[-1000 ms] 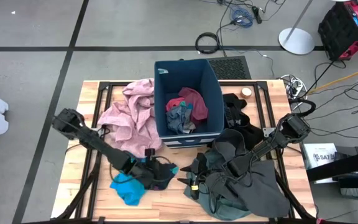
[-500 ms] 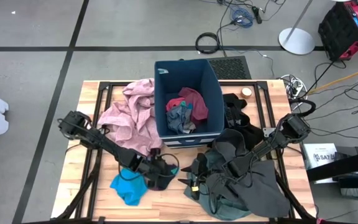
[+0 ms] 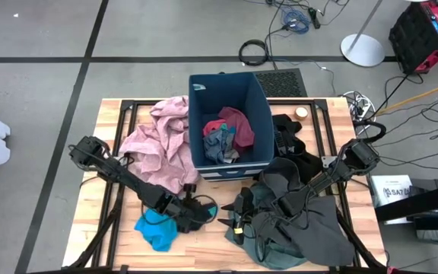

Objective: Sort clothes
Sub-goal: Put the dark blue sock into the blue laundry organizer

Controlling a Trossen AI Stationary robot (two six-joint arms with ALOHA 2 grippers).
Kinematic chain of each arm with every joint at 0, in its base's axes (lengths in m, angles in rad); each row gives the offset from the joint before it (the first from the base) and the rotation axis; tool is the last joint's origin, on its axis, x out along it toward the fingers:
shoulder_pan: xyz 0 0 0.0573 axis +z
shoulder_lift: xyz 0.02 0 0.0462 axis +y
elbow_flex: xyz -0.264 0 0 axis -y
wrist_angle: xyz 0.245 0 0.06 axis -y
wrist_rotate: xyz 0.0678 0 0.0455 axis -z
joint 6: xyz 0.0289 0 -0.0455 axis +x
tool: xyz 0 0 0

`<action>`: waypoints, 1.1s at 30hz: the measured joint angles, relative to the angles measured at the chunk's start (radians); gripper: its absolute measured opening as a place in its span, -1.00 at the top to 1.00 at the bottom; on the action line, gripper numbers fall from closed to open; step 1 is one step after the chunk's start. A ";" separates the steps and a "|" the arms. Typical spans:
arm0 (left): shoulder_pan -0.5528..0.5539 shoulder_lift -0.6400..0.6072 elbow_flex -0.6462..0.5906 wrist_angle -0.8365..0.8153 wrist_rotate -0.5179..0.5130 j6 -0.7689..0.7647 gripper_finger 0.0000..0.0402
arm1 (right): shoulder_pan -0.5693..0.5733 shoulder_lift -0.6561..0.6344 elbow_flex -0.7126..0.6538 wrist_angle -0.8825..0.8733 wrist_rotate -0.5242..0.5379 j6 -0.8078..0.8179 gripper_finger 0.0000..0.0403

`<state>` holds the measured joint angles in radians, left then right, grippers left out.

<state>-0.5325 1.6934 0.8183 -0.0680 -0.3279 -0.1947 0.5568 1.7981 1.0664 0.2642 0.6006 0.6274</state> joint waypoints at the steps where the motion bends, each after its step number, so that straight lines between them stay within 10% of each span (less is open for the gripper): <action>1: -0.011 -0.020 0.016 0.007 0.005 0.002 0.90 | 0.000 0.000 0.000 0.000 0.000 0.000 0.03; 13: -0.075 -0.244 0.159 -0.033 -0.010 0.133 0.95 | 0.001 0.000 0.000 -0.017 0.000 0.016 0.03; 22: -0.070 -0.394 0.330 -0.237 -0.258 0.320 0.95 | 0.001 0.000 0.000 -0.016 0.000 0.016 0.03; 28: 0.064 -0.418 0.505 -0.236 -0.326 0.519 0.95 | -0.005 0.000 0.000 -0.016 -0.001 0.011 0.03; 33: 0.288 -0.409 0.640 -0.225 -0.138 0.554 0.95 | -0.017 0.000 0.000 -0.014 0.000 0.000 0.03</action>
<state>-0.2450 1.2842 1.4581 -0.2928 -0.4658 0.3592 0.5394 1.7981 1.0664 0.2500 0.6008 0.6269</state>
